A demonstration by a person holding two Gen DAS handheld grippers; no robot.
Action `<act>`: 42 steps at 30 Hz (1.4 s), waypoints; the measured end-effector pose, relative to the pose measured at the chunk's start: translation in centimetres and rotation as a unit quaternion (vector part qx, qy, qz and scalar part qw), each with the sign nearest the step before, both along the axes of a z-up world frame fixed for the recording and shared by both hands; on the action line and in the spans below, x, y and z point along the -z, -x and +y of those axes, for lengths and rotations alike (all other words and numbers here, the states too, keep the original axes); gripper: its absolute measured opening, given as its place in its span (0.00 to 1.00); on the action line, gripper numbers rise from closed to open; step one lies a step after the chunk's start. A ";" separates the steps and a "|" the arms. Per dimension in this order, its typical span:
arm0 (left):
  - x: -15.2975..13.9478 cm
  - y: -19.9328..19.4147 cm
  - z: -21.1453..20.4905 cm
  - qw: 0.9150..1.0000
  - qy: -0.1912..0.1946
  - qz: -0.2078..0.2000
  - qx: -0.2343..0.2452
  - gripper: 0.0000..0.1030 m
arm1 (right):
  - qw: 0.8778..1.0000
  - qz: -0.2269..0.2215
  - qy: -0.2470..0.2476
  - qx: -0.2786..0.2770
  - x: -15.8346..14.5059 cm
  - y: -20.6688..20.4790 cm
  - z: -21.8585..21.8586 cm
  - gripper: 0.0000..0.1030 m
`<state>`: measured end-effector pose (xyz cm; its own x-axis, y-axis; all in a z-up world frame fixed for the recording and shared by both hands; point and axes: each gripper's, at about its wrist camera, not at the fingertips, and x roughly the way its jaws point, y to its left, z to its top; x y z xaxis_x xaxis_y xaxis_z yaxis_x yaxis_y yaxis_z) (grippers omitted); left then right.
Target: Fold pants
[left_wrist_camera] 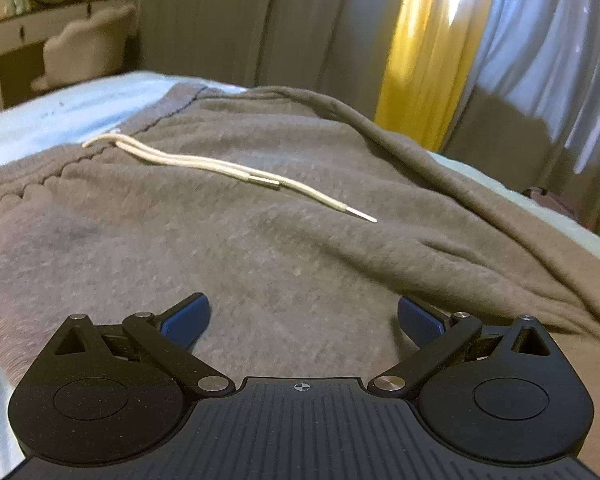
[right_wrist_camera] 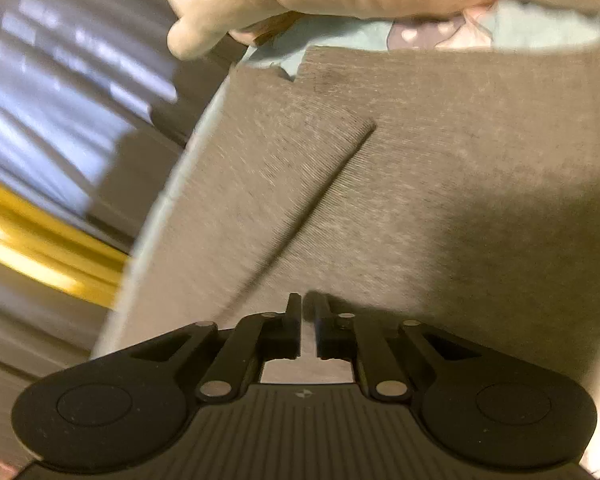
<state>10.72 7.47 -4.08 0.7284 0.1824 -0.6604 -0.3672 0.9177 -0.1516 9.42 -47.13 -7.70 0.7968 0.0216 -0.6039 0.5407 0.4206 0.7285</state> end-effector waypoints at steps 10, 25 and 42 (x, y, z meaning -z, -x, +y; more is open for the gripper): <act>-8.3 -6.0 2.8 0.994 0.091 -0.044 0.042 1.00 | 0.999 -0.045 -0.024 0.001 0.9 -4.8 -0.6 0.14; -3.6 -27.6 12.1 0.973 0.226 0.031 -0.034 0.76 | 0.992 -0.108 -0.058 -0.043 4.6 -6.1 -1.9 0.07; -10.3 -19.9 10.8 0.977 0.209 -0.019 0.045 0.09 | 0.990 -0.133 -0.033 -0.042 0.9 -5.8 -2.2 0.05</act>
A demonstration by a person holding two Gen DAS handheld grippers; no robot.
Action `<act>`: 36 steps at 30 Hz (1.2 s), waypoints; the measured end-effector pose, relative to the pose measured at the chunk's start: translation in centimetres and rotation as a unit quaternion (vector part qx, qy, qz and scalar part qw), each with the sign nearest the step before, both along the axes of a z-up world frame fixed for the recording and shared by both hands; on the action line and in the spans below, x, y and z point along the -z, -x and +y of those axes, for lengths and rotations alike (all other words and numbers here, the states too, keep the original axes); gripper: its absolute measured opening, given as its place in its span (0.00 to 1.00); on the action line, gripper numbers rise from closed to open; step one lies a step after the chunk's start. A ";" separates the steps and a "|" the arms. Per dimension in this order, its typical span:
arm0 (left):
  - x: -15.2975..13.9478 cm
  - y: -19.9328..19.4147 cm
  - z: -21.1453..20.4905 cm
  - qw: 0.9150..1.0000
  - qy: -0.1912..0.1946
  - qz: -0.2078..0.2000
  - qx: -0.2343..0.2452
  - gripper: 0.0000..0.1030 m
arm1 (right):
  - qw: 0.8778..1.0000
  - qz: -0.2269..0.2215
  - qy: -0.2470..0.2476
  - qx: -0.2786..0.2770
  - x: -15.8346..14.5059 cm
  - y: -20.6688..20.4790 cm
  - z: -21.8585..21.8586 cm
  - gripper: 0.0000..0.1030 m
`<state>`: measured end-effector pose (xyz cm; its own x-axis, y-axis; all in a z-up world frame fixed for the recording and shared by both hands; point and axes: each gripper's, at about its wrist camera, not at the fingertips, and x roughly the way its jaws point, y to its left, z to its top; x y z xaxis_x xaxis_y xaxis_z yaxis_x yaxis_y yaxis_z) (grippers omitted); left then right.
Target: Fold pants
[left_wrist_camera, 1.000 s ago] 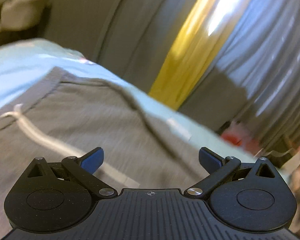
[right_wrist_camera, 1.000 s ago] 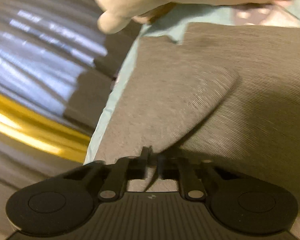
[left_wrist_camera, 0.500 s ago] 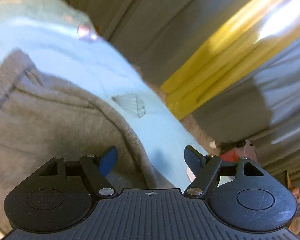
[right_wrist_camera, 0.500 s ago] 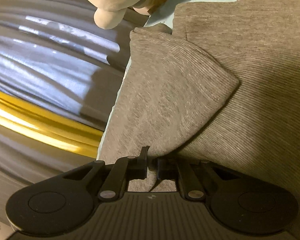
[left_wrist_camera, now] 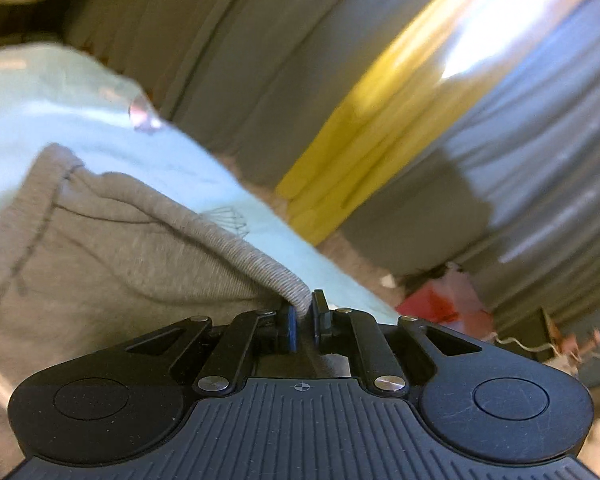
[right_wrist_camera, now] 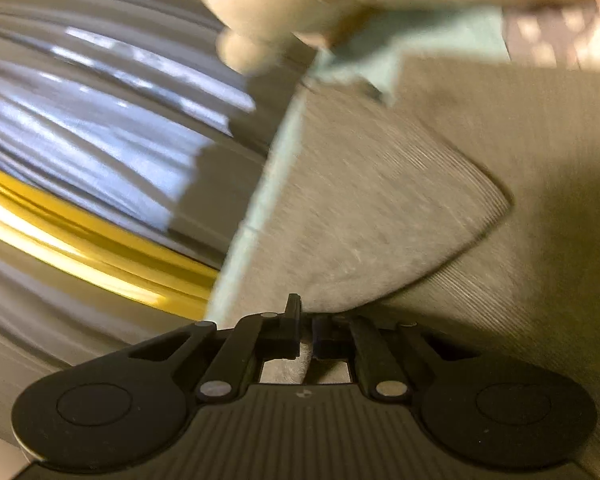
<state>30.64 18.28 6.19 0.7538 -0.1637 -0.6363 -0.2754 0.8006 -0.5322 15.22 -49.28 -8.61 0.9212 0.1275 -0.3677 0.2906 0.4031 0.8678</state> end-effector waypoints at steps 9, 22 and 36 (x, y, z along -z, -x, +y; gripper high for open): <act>-2.2 19.4 -0.2 0.995 0.035 -0.089 0.030 0.09 | 0.996 -0.034 0.084 -0.002 -8.2 10.5 -3.8 0.05; 8.9 24.9 4.0 0.993 0.068 0.036 -0.087 0.52 | 0.981 0.177 0.077 -0.019 -1.6 11.6 -4.5 0.12; 6.9 25.8 7.2 0.993 -0.012 0.022 -0.118 0.11 | 0.976 0.140 0.166 -0.029 -5.1 11.8 -3.3 0.05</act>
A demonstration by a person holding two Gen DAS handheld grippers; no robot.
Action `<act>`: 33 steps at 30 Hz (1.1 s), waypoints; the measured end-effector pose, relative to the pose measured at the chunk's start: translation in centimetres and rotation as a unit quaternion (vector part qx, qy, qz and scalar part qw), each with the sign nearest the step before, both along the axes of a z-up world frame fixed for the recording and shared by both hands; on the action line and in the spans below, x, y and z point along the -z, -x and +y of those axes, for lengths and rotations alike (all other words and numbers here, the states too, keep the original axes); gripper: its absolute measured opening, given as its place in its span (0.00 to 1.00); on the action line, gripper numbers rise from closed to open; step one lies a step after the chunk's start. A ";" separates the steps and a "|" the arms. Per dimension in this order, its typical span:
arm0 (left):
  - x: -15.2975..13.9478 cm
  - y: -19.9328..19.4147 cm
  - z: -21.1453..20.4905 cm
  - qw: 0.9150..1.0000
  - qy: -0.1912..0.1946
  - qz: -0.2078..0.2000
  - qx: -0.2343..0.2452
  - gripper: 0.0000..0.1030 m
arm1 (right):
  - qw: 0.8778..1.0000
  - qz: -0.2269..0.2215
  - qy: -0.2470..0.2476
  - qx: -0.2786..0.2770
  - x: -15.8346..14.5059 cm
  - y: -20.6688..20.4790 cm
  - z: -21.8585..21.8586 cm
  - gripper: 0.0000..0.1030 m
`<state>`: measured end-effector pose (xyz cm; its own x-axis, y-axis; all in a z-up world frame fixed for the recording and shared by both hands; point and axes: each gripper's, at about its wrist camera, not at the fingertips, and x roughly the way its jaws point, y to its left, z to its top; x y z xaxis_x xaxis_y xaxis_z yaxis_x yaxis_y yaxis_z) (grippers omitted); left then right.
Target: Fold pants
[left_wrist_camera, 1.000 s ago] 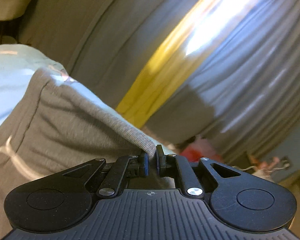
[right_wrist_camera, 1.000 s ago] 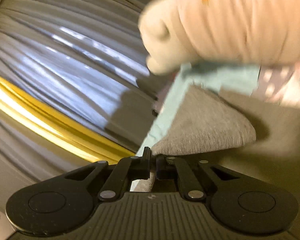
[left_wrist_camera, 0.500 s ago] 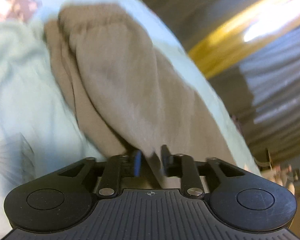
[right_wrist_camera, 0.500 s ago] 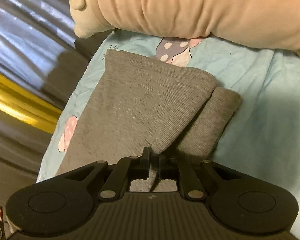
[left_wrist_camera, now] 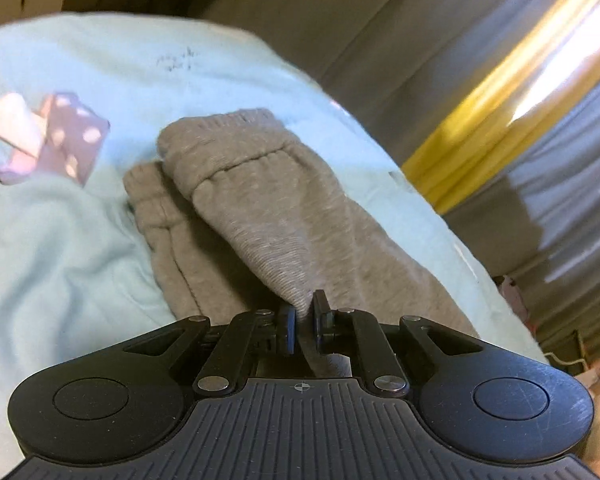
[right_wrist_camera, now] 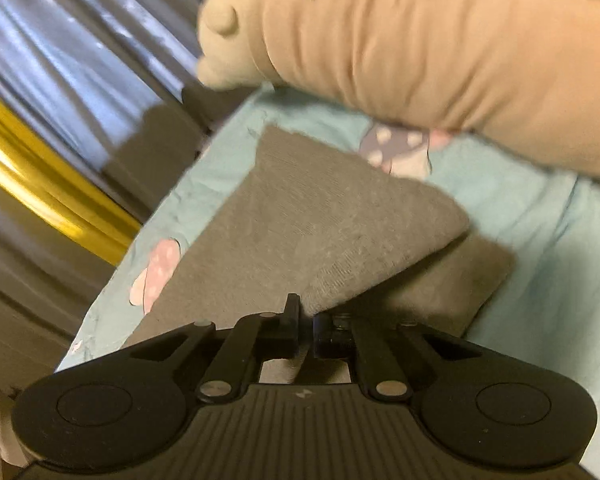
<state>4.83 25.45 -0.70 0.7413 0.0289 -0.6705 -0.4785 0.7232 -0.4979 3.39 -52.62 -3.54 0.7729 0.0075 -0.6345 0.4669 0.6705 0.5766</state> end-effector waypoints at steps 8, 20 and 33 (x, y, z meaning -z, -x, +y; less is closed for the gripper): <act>0.7 0.8 -1.4 0.995 -0.065 0.066 -0.026 0.25 | 0.994 0.098 0.048 -0.005 1.1 -0.6 -0.3 0.07; -6.0 2.0 -7.3 0.989 -0.141 -0.011 0.051 0.93 | 0.997 0.040 -0.026 0.066 1.9 2.1 -2.8 0.31; 0.0 -1.2 -17.2 0.985 -0.060 0.050 0.153 0.94 | 0.998 0.003 -0.009 0.054 -0.3 2.4 -2.3 0.04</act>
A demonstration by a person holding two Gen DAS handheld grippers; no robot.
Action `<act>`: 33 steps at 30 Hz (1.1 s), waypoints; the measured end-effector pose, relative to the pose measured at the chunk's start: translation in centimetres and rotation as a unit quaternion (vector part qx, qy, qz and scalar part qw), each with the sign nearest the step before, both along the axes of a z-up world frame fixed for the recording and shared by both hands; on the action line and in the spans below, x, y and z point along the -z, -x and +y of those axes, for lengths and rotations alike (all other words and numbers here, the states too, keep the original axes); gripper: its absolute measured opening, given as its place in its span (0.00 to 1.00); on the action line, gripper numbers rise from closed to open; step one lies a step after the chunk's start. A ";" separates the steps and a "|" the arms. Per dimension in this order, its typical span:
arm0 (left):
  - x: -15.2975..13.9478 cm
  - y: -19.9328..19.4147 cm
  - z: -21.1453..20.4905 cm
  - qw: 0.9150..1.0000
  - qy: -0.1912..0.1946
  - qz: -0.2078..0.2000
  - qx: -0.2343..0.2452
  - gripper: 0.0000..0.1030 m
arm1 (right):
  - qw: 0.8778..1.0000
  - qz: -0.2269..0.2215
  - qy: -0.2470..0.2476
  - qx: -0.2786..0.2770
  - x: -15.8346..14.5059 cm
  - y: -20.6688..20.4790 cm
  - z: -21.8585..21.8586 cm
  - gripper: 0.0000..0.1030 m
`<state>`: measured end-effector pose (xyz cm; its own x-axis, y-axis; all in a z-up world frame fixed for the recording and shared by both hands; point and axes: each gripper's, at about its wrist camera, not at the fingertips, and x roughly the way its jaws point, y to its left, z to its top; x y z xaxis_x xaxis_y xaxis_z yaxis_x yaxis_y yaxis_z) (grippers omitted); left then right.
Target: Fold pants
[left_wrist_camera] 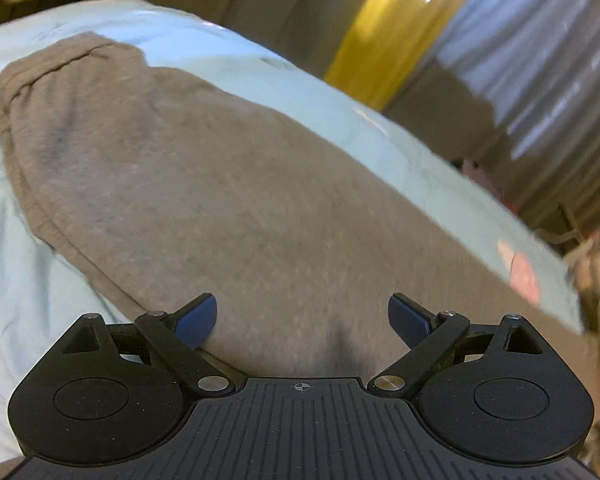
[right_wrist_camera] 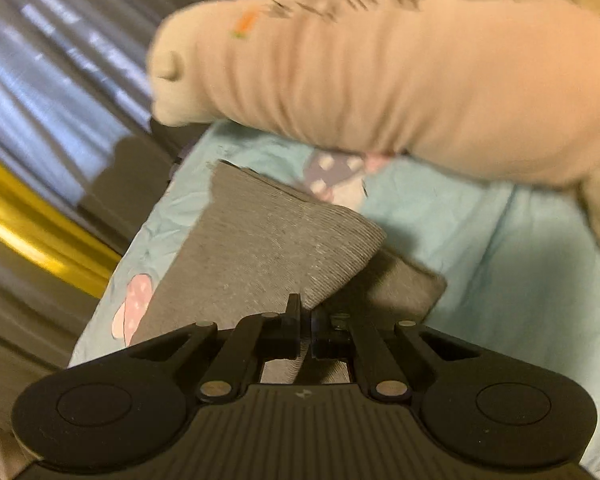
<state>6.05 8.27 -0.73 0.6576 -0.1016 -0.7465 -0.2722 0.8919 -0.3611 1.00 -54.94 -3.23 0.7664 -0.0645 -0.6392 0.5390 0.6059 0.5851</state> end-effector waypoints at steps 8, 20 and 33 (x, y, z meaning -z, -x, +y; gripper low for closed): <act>0.8 0.2 -3.6 0.995 -0.085 0.011 0.047 0.94 | 0.996 0.087 0.004 0.017 2.8 -0.2 -1.0 0.04; 3.3 -0.9 -6.8 0.986 -0.125 0.055 0.091 0.95 | 0.995 0.065 -0.005 0.070 1.6 2.7 -3.2 0.56; 3.5 -1.1 -6.1 0.990 -0.105 0.053 0.079 0.98 | 0.997 0.050 -0.016 0.061 1.8 3.1 -3.4 0.28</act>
